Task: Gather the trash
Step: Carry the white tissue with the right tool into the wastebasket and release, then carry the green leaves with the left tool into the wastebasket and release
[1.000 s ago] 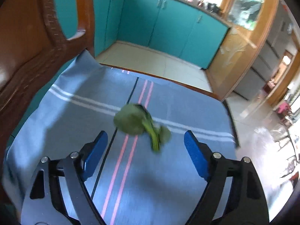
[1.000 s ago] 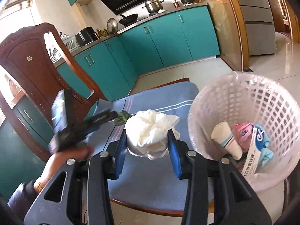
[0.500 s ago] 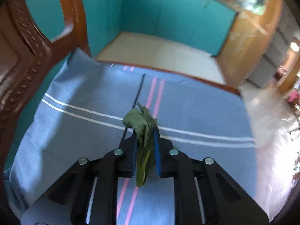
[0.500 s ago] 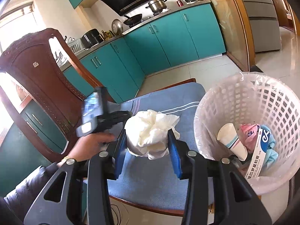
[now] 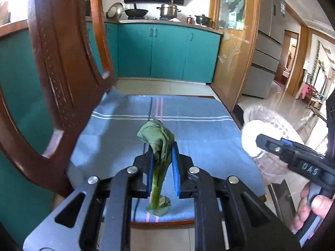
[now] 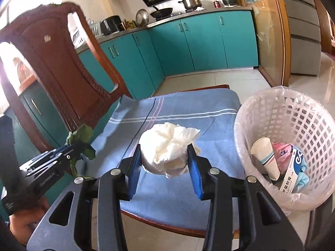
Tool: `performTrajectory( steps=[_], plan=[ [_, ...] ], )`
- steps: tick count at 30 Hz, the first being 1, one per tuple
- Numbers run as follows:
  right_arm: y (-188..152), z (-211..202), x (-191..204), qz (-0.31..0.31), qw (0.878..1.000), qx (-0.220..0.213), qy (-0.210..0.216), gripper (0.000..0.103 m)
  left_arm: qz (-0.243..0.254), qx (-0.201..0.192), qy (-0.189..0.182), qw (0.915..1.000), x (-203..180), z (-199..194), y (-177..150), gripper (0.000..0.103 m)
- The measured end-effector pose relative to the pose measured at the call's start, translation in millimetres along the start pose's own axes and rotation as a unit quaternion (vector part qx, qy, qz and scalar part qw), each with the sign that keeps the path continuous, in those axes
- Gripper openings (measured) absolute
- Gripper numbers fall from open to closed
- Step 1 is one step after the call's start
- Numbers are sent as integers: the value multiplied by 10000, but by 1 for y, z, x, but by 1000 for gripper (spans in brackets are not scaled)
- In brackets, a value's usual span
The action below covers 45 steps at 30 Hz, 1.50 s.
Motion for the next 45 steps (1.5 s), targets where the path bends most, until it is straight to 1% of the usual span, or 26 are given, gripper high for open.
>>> performTrajectory(
  steps=[4, 8, 15, 18, 20, 21, 22, 23, 24, 25, 27, 29, 30, 31, 32, 33, 35, 37, 38, 41, 42, 43, 44, 45],
  plan=[
    [-8, 6, 8, -184, 9997, 29, -133, 42, 93, 19, 3, 10000, 0, 3, -3, 16],
    [-11, 8, 10, -234, 9995, 37, -219, 42, 100, 86, -41, 9999, 3, 11, -3, 16],
    [-8, 7, 8, -236, 9995, -23, -212, 42, 91, 43, -16, 9999, 3, 6, -6, 16],
    [4, -4, -7, -91, 9992, -258, -283, 43, 93, 41, 18, 9999, 3, 6, -7, 16],
    [22, -14, -35, 195, 9972, -530, -486, 44, 114, 41, 37, 9999, 1, 6, -8, 16],
    [27, -18, -48, 314, 9958, -625, -585, 47, 136, 48, 41, 9999, 0, 7, -8, 16],
    [37, -23, -73, 550, 9925, -761, -784, 51, 153, 62, 39, 9999, -1, 8, -9, 16],
    [41, -24, -87, 699, 9902, -813, -894, 56, 158, 72, 28, 9998, -3, 9, -9, 16],
    [46, -24, -111, 945, 9869, -834, -1009, 74, 168, 89, 11, 9998, -5, 10, -10, 16],
    [48, -21, -124, 1068, 9856, -782, -1054, 89, 186, 99, -6, 9998, -6, 11, -10, 16],
    [49, -20, -159, 1475, 9786, -679, -1268, 89, 240, 121, -29, 9996, -11, 14, -10, 16],
    [50, -32, -183, 1981, 9688, -814, -1247, 90, 332, 160, -105, 9993, -20, 17, -10, 16],
    [50, -48, -200, 2411, 9575, -1079, -1155, 91, 397, 176, -130, 9990, -26, 18, -9, 16],
    [48, -61, -214, 2748, 9450, -1352, -1150, 96, 466, 182, -184, 9986, -34, 19, -7, 17],
    [47, -72, -224, 2953, 9351, -1563, -1184, 97, 533, 166, -265, 9981, -44, 20, -5, 17],
    [44, -87, -239, 3211, 9195, -1858, -1296, 98, 601, 163, -350, 9974, -55, 23, -2, 17],
    [40, -99, -257, 3513, 9025, -2069, -1389, 98, 710, 214, -570, 9956, -80, 32, 5, 17],
    [36, -101, -270, 3718, 8936, -2083, -1413, 98, 766, 275, -885, 9927, -112, 48, 18, 17],
    [35, -100, -271, 3758, 8926, -2050, -1414, 98, 805, 281, -997, 9914, -127, 55, 25, 17],
    [36, -89, -269, 3659, 9022, -1847, -1341, 98, 1013, 195, -1303, 9861, -178, 75, 53, 18],
    [38, -88, -267, 3605, 9054, -1808, -1328, 98, 1040, 148, -1451, 9838, -195, 81, 65, 22],
    [37, -88, -263, 3565, 9075, -1786, -1318, 98, 1053, 51, -1541, 9824, -210, 85, 76, 34],
    [38, -86, -259, 3518, 9102, -1754, -1304, 98, 1082, -33, -1561, 9818, -220, 89, 84, 50],
    [39, -84, -257, 3460, 9132, -1711, -1305, 98, 1138, -143, -1501, 9820, -229, 92, 92, 91]
  ],
)
Point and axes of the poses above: each gripper's, at about its wrist camera, not at the fingertips, and z roughly the way its jaws point, x to its left, y to its top, the point moved 5 cm from there along z, roughly the way its jaws point, and after that the axes turned 15 degrees about -y, right-handed, at the moved point
